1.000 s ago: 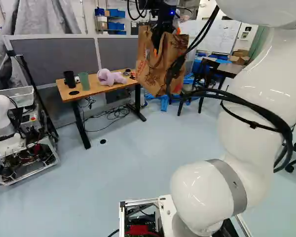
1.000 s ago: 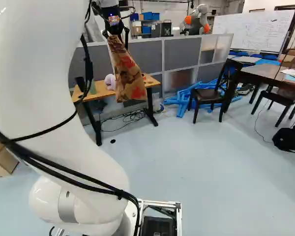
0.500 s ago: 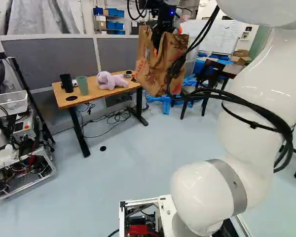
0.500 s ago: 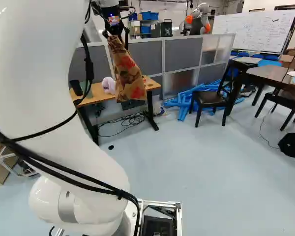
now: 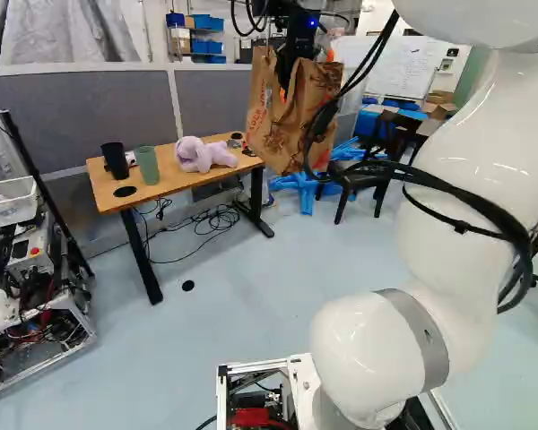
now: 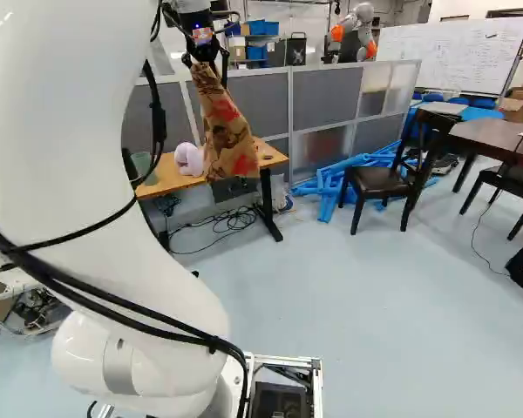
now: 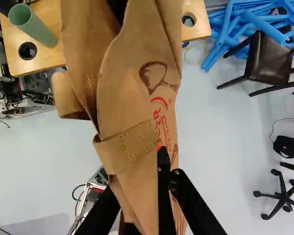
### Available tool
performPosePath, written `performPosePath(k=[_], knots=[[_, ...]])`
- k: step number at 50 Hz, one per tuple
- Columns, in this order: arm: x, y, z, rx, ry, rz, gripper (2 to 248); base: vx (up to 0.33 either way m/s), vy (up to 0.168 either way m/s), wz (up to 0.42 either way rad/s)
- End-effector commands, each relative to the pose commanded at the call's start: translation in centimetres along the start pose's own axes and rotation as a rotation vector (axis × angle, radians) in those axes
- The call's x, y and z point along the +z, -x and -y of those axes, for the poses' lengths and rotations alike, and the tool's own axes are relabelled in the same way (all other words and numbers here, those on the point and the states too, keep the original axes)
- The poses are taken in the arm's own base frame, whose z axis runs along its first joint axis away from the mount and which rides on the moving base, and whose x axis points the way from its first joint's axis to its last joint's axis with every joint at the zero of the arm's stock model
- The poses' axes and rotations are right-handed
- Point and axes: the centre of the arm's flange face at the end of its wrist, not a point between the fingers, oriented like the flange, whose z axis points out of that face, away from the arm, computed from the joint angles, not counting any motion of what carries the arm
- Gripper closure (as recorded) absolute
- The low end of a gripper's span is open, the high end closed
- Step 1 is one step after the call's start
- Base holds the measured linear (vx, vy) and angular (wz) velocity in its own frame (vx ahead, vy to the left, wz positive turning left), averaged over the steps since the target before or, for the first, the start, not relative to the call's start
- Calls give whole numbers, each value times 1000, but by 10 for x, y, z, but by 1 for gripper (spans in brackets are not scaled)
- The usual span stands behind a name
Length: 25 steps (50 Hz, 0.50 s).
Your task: Pick up the bag on the ground and place it on the table
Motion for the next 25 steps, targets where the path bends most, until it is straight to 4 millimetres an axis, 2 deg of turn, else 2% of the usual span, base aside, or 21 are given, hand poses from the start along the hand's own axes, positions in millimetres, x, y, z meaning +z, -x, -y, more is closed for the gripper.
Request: performPosePath(k=[25], knots=[[0, 0, 0, 0, 0, 0, 229, 233, 71, -25]])
